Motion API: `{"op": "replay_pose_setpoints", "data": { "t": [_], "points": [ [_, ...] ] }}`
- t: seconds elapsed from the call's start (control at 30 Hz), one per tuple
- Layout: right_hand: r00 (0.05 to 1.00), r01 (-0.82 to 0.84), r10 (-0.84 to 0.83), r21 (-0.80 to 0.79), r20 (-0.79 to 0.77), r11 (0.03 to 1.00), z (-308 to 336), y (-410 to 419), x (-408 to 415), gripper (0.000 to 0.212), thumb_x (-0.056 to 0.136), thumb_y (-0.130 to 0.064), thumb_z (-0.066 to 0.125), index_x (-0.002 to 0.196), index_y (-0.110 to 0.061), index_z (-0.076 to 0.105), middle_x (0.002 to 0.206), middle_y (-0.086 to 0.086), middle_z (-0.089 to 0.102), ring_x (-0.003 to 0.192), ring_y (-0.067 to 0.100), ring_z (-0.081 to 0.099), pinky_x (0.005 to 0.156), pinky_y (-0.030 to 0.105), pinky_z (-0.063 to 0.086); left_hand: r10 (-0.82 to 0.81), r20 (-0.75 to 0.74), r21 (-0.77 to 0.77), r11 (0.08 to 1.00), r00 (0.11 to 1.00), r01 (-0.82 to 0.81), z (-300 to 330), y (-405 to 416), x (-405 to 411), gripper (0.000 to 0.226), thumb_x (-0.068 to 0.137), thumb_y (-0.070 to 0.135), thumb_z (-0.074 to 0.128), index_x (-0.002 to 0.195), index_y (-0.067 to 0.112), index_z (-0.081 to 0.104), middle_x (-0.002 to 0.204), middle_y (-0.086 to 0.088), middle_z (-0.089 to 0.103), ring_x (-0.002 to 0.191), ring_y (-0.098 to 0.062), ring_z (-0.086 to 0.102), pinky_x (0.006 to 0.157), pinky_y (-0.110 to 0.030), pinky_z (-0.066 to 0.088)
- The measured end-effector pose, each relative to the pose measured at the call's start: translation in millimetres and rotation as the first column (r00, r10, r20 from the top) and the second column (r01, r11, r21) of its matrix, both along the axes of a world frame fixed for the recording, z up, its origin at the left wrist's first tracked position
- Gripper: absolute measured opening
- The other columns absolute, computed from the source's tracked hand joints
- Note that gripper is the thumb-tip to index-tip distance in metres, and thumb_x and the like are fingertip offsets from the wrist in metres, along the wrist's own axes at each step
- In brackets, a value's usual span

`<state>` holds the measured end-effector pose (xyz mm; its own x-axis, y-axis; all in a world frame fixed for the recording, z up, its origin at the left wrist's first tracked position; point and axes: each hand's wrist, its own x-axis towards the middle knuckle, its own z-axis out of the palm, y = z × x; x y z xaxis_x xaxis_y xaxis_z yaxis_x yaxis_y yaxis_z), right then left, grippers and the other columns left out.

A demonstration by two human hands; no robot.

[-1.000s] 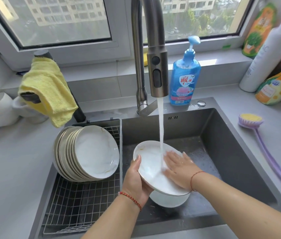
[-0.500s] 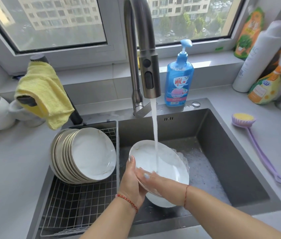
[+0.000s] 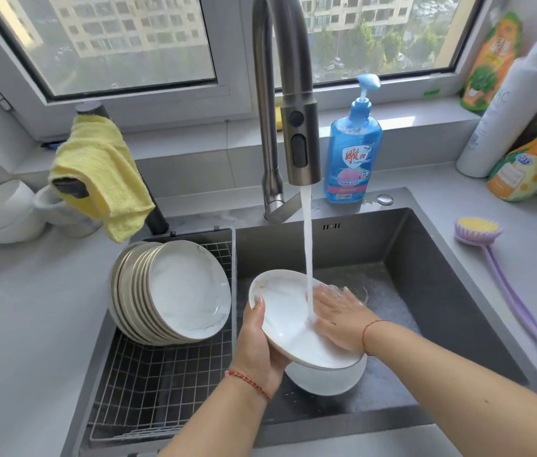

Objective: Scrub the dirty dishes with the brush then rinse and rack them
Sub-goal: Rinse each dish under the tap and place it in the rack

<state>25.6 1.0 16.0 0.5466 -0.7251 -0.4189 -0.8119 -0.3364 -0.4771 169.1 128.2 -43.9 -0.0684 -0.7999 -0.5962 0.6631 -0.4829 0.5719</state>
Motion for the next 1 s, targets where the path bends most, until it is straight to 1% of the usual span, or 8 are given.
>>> {"op": "replay_pose_setpoints", "data": {
  "t": [0.03, 0.13, 0.2, 0.33, 0.5, 0.7, 0.87, 1.0],
  "points": [
    [0.999, -0.008, 0.011, -0.062, 0.044, 0.998, -40.0, 66.9, -24.1, 0.057, 0.102, -0.043, 0.013, 0.153, -0.023, -0.002, 0.160, -0.005, -0.011, 0.146, 0.011, -0.015, 0.117, 0.039, -0.017, 0.013, 0.007, -0.010, 1.000, 1.000, -0.013, -3.2, -1.9, 2.5, 0.054, 0.096, 0.052, 0.045, 0.136, 0.018, 0.055, 0.123, -0.014, 0.068, 0.112, -0.035, 0.066, 0.072, -0.043, 0.060],
    [0.944, -0.007, 0.001, -0.017, -0.330, 1.000, -66.9, 104.3, -40.3, 0.058, 0.102, -0.045, 0.009, 0.154, -0.021, 0.001, 0.161, -0.005, -0.009, 0.146, 0.009, -0.015, 0.113, 0.039, -0.020, 0.016, 0.007, -0.009, 1.000, 1.000, -0.016, -9.6, -4.3, 4.4, 0.056, 0.095, 0.054, 0.045, 0.136, 0.017, 0.055, 0.123, -0.014, 0.068, 0.113, -0.036, 0.065, 0.075, -0.044, 0.059],
    [0.941, -0.016, -0.006, -0.061, -0.339, 0.998, -61.1, 99.9, -39.0, 0.058, 0.102, -0.043, 0.008, 0.154, -0.017, 0.005, 0.161, -0.002, -0.003, 0.147, 0.010, -0.009, 0.114, 0.042, -0.020, 0.018, -0.009, 0.010, 1.000, 1.000, -0.018, -14.9, -4.3, 3.6, 0.056, 0.095, 0.054, 0.045, 0.136, 0.017, 0.055, 0.124, -0.015, 0.068, 0.113, -0.037, 0.064, 0.078, -0.046, 0.058],
    [0.972, -0.073, 0.073, 0.008, -0.225, 0.997, -59.0, 128.3, -36.1, 0.046, 0.103, -0.022, 0.015, 0.148, -0.015, 0.020, 0.157, 0.010, 0.016, 0.146, 0.020, 0.005, 0.116, 0.052, -0.010, 0.051, 0.031, -0.018, 0.999, 0.998, -0.050, -23.6, -10.6, 6.8, 0.054, 0.096, 0.054, 0.046, 0.135, 0.019, 0.056, 0.123, -0.014, 0.068, 0.112, -0.037, 0.065, 0.076, -0.047, 0.059],
    [0.983, 0.057, -0.085, 0.167, 0.162, 0.984, -32.1, 146.8, -15.1, 0.051, 0.103, -0.046, 0.017, 0.151, -0.031, 0.023, 0.156, -0.021, 0.012, 0.129, -0.016, 0.000, 0.106, 0.010, -0.004, 0.057, 0.128, -0.099, 0.994, 0.990, -0.045, -25.9, -18.2, 7.6, 0.056, 0.092, 0.057, 0.051, 0.133, 0.021, 0.057, 0.125, -0.011, 0.067, 0.115, -0.033, 0.064, 0.099, -0.056, 0.050],
    [0.946, 0.242, -0.221, -0.065, 0.239, 0.968, -70.8, 152.4, -13.9, 0.042, 0.099, -0.035, 0.046, 0.141, -0.038, 0.041, 0.146, -0.024, 0.036, 0.135, -0.003, 0.033, 0.087, -0.013, 0.004, -0.011, 0.278, -0.131, 0.990, 0.960, 0.050, -22.9, -26.0, 3.2, 0.047, 0.094, 0.057, 0.047, 0.136, 0.035, 0.050, 0.130, -0.003, 0.063, 0.117, -0.029, 0.062, 0.091, -0.052, 0.056],
    [0.924, 0.270, -0.198, -0.189, 0.328, 0.944, -81.4, 156.6, -17.9, 0.049, 0.089, -0.051, 0.036, 0.126, -0.033, 0.061, 0.124, -0.020, 0.062, 0.116, 0.002, 0.055, 0.092, -0.001, 0.030, -0.072, 0.319, -0.068, 0.993, 0.945, 0.099, -21.7, -30.1, -3.0, 0.063, 0.078, 0.066, 0.051, 0.136, 0.042, 0.047, 0.132, 0.000, 0.061, 0.117, -0.028, 0.061, 0.088, -0.054, 0.056],
    [0.877, 0.371, -0.181, -0.388, 0.445, 0.844, -77.2, 157.5, -26.2, 0.025, 0.085, -0.040, 0.051, 0.099, -0.031, 0.070, 0.095, -0.020, 0.071, 0.087, 0.000, 0.064, 0.072, 0.015, 0.053, -0.096, 0.077, 0.072, 0.993, 0.992, 0.090, -21.9, -34.5, -5.2, 0.063, 0.085, 0.063, 0.052, 0.136, 0.026, 0.052, 0.125, -0.015, 0.065, 0.112, -0.040, 0.063, 0.085, -0.060, 0.055]
  ]
}}
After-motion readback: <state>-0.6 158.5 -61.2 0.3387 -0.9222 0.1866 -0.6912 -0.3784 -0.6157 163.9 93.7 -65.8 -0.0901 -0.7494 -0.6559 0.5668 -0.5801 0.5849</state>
